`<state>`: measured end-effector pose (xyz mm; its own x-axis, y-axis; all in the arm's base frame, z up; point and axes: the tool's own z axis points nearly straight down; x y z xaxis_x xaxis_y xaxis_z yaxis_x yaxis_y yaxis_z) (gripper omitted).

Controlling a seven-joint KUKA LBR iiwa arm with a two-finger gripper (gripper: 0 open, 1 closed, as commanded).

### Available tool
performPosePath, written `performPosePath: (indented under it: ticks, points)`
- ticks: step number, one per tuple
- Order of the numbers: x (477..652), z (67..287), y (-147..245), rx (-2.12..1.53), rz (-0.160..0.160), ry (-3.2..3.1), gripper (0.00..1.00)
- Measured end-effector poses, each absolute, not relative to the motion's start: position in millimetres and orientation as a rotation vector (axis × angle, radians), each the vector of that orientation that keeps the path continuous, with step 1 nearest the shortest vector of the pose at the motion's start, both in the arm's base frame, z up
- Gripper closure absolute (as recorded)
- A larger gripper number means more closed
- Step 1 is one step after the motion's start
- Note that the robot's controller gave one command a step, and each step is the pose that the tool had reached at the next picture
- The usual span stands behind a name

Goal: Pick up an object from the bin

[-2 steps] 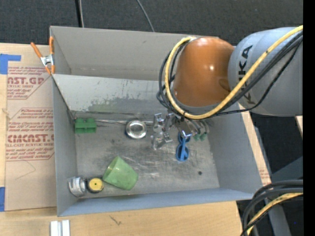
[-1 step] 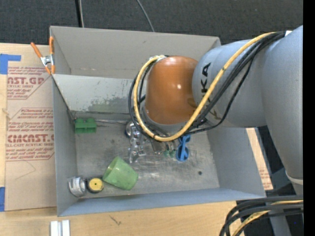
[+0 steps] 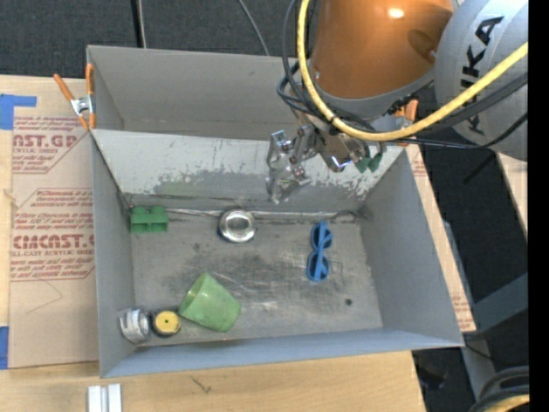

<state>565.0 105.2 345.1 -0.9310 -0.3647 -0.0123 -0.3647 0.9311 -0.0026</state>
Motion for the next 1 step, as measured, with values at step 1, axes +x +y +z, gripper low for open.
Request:
performPosePath:
  ticks: [1]
  points:
    - [527.0,176.9,87.9,-0.205,0.000,3.141,1.00]
